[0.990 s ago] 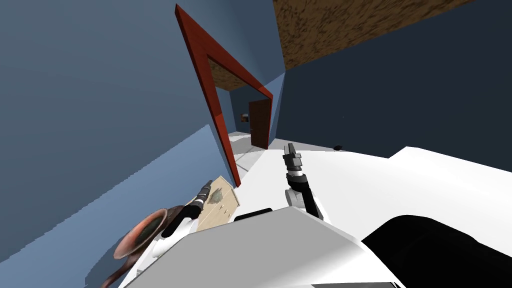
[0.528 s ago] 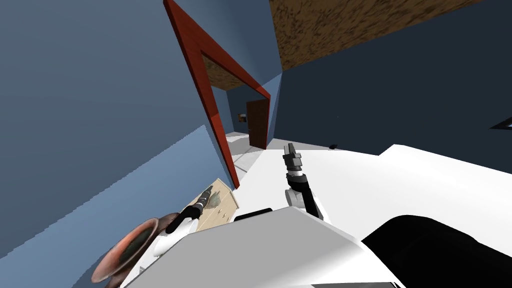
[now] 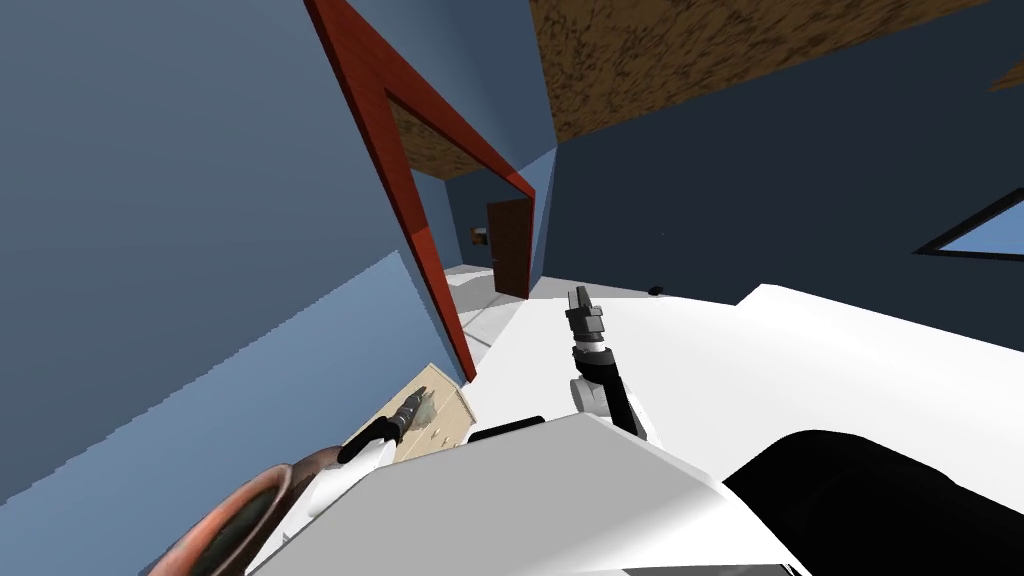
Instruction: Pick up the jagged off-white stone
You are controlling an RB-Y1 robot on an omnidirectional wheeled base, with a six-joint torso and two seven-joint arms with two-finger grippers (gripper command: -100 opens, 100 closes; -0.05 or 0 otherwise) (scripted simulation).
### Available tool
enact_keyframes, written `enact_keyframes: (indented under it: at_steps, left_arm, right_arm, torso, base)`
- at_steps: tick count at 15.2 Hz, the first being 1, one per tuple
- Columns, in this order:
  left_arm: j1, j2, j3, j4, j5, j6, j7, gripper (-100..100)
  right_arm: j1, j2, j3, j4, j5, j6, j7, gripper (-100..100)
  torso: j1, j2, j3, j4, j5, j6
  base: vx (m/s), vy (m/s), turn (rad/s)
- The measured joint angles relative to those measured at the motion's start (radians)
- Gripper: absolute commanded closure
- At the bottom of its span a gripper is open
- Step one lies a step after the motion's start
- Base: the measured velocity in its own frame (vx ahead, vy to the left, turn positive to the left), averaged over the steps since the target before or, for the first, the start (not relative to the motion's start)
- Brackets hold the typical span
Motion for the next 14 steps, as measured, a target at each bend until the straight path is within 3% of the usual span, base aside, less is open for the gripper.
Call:
enact_keyframes:
  at_steps: [14]
  left_arm:
    - [-0.048, 0.007, 0.002, 0.172, 0.059, 0.257, -0.130, -100]
  right_arm:
    - [0.000, 0.000, 0.000, 0.000, 0.000, 0.000, 0.000, 0]
  torso:
    - [0.000, 0.000, 0.000, 0.000, 0.000, 0.000]
  base:
    - [0.047, 0.015, -0.084]
